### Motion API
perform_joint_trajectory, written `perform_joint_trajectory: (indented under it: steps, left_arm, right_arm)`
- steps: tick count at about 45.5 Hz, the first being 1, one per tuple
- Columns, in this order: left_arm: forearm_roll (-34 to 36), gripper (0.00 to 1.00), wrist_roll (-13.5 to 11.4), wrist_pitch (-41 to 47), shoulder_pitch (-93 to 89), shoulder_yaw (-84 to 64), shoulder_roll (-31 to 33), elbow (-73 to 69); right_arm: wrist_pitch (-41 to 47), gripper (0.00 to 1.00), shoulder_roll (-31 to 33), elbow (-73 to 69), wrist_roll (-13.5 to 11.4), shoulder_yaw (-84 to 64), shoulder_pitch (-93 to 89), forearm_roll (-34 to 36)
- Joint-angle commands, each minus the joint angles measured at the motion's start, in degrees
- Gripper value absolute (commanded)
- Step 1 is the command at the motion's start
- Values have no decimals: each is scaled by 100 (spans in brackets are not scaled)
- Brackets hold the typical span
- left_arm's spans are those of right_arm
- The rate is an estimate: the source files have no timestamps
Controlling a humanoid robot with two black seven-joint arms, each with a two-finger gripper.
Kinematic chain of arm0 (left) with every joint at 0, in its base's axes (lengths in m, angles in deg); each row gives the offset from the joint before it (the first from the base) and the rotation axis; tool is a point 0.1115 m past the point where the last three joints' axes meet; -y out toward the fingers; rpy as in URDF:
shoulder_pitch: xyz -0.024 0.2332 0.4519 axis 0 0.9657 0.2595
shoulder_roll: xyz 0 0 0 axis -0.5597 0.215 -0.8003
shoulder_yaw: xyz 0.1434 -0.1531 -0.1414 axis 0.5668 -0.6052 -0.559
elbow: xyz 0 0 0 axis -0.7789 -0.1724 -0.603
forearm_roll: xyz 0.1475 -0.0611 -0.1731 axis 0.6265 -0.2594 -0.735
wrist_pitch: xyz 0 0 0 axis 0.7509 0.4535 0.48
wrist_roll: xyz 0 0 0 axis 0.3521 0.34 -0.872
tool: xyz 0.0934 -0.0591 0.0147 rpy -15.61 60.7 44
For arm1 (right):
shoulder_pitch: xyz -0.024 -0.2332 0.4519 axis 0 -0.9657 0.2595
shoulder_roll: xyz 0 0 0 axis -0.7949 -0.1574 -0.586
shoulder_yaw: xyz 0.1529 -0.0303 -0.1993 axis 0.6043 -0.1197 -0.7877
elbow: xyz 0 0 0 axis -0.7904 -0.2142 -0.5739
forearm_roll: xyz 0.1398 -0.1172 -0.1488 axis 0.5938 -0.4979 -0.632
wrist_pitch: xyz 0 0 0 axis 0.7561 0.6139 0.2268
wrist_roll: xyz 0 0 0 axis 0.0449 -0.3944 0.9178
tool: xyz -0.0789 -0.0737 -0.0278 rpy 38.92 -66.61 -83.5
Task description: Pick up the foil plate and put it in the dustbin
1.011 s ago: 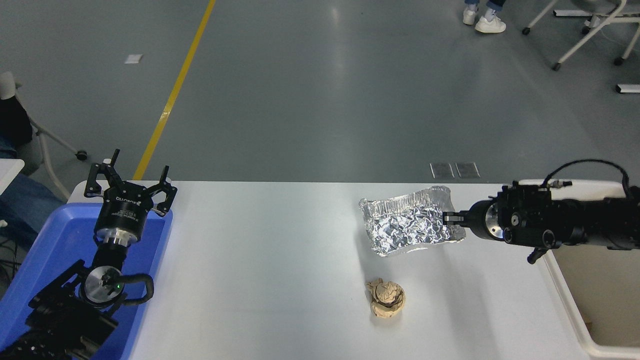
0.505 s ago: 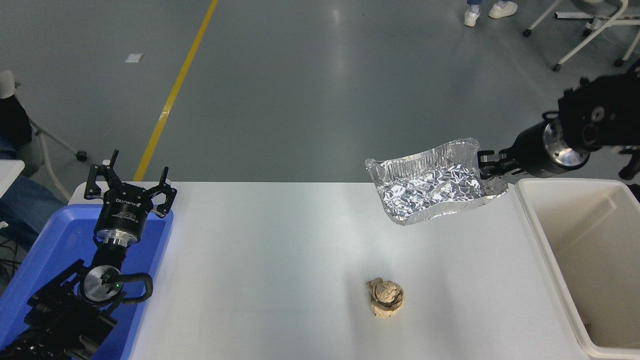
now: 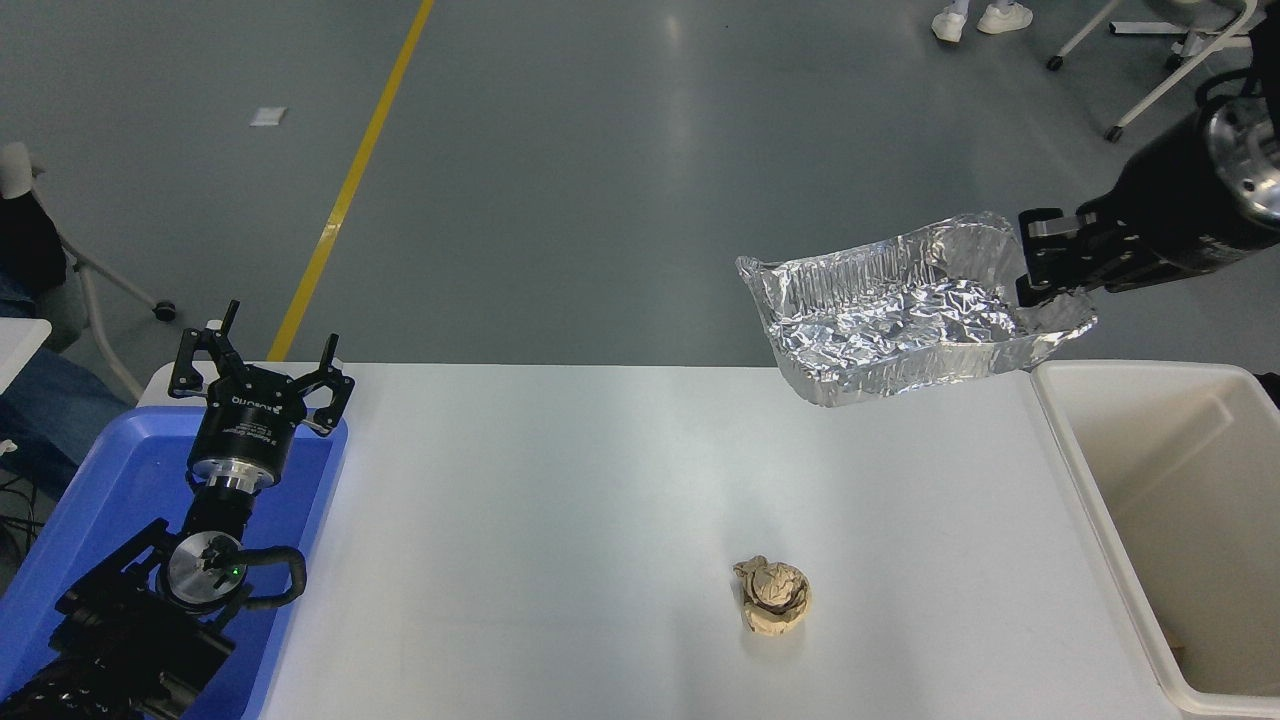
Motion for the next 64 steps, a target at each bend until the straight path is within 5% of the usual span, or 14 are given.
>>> perform_joint_trajectory:
  steps: [1,12,22,27,41,64]
  left_arm:
    - [2,100,1,0,0,0,1,0]
    - [2,100,1,0,0,0,1,0]
    - [2,100,1,0,0,0,1,0]
    - [2,100,1,0,-9,0,1,0]
    - [2,100,1,0,-9,9,1,0]
    - [2,100,1,0,-9,9,1,0]
  right_arm:
    - [-386,0,1504,706,-10,-981,-290,-1266]
    - [-491,0,3104,2569,8,-631,-1695,-1336]
    - [-1281,0,3773,3520,-27,1626,-4699,-1240]
    - [-1809,0,3615,3862,-193,3252,-6650,-836]
    - [-2522,0,1682,6103,-818,6980,-10380,298]
    - [-2900,0,1031,6772,-959,7483,-10970,457]
